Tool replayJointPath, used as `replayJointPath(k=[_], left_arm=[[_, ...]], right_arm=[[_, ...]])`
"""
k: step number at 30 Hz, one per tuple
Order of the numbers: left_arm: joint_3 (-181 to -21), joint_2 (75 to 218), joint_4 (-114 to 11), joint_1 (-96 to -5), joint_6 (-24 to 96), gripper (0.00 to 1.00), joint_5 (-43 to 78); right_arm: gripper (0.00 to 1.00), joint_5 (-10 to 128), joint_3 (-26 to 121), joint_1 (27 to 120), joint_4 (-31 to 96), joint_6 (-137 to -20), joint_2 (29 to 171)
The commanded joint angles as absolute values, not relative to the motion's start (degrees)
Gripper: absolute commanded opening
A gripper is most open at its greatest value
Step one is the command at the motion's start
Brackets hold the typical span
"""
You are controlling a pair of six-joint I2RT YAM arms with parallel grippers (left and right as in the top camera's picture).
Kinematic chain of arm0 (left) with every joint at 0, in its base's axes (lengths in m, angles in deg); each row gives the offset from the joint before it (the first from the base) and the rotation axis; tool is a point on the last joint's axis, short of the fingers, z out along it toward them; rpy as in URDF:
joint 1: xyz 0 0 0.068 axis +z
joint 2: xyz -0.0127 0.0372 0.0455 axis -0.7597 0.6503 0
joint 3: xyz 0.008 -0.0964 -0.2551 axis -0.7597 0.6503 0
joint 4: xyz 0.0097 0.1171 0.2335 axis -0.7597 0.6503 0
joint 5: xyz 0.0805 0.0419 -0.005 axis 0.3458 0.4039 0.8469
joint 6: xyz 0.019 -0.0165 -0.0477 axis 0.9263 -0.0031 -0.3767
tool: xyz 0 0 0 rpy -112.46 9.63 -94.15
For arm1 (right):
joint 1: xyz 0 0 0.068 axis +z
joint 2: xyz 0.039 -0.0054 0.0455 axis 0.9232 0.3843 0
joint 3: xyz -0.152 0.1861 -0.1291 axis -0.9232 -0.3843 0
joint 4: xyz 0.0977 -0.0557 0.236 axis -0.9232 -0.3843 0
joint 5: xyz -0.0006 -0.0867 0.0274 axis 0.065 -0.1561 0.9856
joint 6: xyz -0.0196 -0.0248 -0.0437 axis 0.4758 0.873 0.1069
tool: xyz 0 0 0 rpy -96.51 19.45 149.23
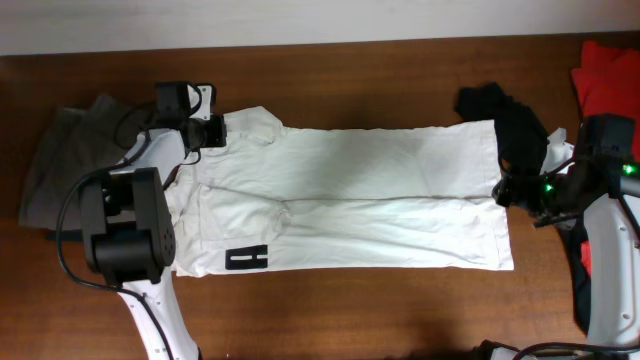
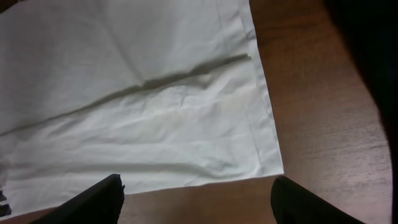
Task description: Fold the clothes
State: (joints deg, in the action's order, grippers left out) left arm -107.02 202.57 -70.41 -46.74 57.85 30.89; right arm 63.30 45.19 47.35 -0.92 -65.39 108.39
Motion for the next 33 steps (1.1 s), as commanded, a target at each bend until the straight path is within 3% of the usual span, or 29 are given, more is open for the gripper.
replayJointPath(k=[1,9,22,33], left_arm=[[-107.4,203.9,-66.5,-46.6,57.9,0.05,29.4],[-108.9,201.9,-62.6,-46.6,55.0,0.05,29.6],[-108.9,201.9,-59.9,-46.7,54.8,0.05,29.6],[-108.9,201.9,-59.9,-46.7,54.8,0.05,29.6]], right_arm=[[0.79,62.6,46.0,47.6,0.3,-63.7,109.0],[0.76,66.8,46.8,48.8,7.5,-58.9,117.7],[0.81,66.9,64.6,49.8,18.9,-58.8,145.6],[0.72,68.4,64.6,50.1,31.4,-58.8,151.3]])
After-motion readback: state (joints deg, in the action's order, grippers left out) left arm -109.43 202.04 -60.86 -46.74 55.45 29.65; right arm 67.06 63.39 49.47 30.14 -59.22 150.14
